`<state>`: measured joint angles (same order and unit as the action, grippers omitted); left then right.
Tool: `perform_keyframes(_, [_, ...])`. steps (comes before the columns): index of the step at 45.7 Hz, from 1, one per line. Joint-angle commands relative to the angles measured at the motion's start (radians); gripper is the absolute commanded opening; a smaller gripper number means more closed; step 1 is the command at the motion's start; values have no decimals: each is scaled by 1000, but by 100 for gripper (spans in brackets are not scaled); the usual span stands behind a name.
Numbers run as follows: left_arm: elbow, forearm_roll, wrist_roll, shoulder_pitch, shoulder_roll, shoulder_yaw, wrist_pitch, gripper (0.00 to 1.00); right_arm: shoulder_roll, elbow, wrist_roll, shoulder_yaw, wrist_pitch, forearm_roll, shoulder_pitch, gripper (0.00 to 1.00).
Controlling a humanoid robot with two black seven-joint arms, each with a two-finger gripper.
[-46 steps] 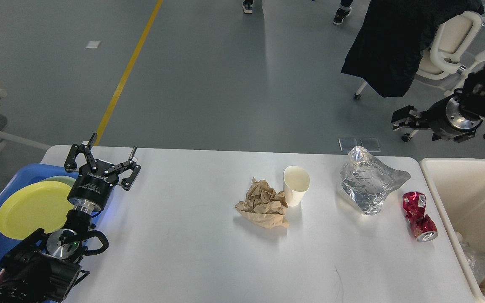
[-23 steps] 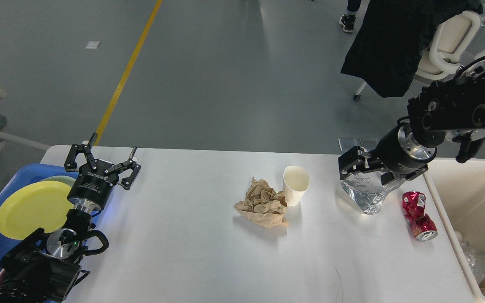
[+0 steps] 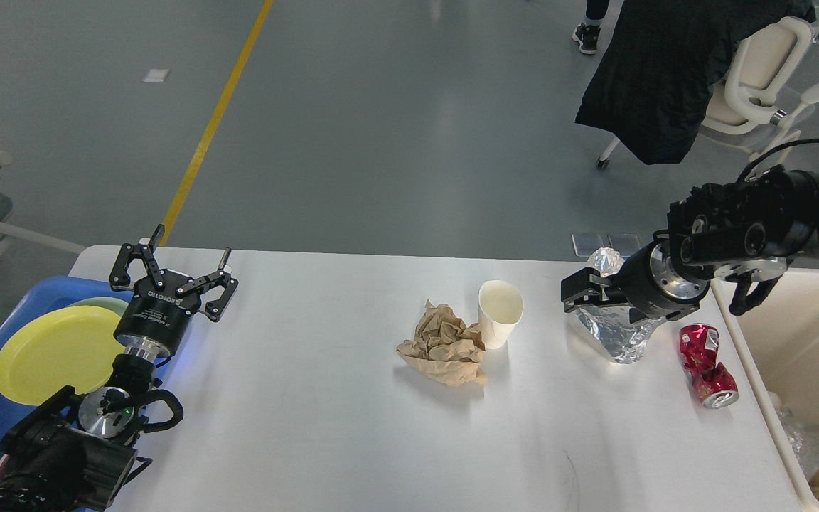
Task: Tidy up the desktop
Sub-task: 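Reach the right gripper over the clear plastic bag toward the paper cup, then close the right gripper on the white paper cup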
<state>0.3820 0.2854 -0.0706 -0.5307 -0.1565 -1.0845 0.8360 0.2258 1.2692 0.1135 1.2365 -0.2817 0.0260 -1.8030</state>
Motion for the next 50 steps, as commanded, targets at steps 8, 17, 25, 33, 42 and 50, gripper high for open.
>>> perform_keyframes(8, [0,0,0,0,0,0,0,100,-155,-338,-1,1,6,-265,247,100])
perform_keyframes(17, [0,0,0,0,0,0,0,100,-194,-370,-1,9,21,-287,300,100])
perform_keyframes(25, [0,0,0,0,-2,0,0,100,-217,-415,-1,9,47,-291,350,100])
perform_keyframes(33, [0,0,0,0,-2,0,2,100,-262,-499,-3,9,58,-298,415,100])
perform_keyframes(42, [0,0,0,0,-2,0,2,100,-284,-525,-1,9,116,-298,458,96])
perform_keyframes(50, [0,0,0,0,-2,-2,2,100,-286,-525,3,12,154,-311,475,50])
